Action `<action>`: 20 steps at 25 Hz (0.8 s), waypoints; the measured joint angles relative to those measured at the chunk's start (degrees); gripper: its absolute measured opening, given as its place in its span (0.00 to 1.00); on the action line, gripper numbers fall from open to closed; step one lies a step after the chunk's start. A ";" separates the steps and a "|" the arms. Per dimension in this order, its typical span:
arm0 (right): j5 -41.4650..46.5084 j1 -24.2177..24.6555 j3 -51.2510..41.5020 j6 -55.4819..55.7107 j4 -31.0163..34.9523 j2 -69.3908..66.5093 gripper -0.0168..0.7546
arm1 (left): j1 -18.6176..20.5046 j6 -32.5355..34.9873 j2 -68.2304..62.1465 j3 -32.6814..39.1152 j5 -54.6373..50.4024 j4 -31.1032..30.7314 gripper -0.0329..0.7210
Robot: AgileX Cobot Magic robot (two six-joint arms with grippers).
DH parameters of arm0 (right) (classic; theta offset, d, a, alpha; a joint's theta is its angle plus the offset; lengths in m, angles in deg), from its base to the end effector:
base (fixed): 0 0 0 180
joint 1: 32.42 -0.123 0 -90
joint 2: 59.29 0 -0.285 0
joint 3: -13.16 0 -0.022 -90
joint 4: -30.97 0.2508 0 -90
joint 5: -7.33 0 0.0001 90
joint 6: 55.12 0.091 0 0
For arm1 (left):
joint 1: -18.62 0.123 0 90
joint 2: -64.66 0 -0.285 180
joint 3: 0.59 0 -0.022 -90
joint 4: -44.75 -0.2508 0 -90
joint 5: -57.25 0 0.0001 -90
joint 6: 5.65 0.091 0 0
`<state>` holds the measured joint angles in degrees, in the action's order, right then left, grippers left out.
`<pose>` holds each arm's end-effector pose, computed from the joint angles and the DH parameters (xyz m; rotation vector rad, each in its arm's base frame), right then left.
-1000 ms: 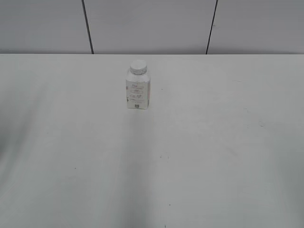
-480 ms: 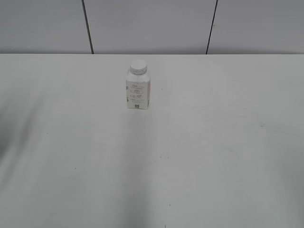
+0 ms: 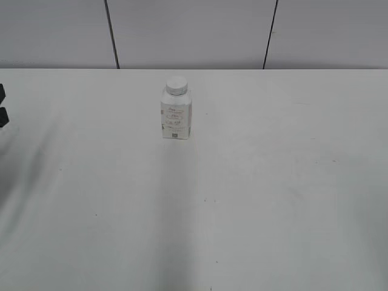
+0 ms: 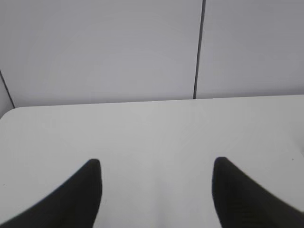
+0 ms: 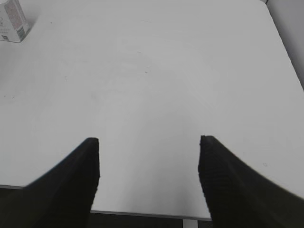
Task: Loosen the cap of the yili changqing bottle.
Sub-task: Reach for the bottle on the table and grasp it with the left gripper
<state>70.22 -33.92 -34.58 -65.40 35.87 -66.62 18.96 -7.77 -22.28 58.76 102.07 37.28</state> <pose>-0.0097 0.0067 0.2785 -0.2179 2.0442 0.0075 0.2310 -0.0070 0.1927 0.1104 1.7711 -0.0369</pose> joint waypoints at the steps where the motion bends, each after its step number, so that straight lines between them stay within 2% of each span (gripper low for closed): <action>1: 0.00 0.00 0.00 0.00 0.00 0.00 0.69 | 0.00 0.00 -0.79 0.00 0.94 -0.46 0.64; 7: 0.00 0.00 0.00 0.00 0.00 0.00 0.69 | 0.00 -0.51 -6.97 -1.15 5.07 -6.67 0.58; 12: 0.00 0.00 0.00 0.00 0.00 0.00 0.69 | 0.12 -2.36 -11.10 -4.74 5.69 -11.50 0.57; 20: 0.00 0.00 0.00 0.00 0.00 0.00 0.69 | 1.39 -12.47 -18.88 -14.00 6.01 -31.15 0.57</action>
<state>70.22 -33.92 -34.58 -65.40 35.87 -66.62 20.35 -20.23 -41.16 44.76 108.08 6.13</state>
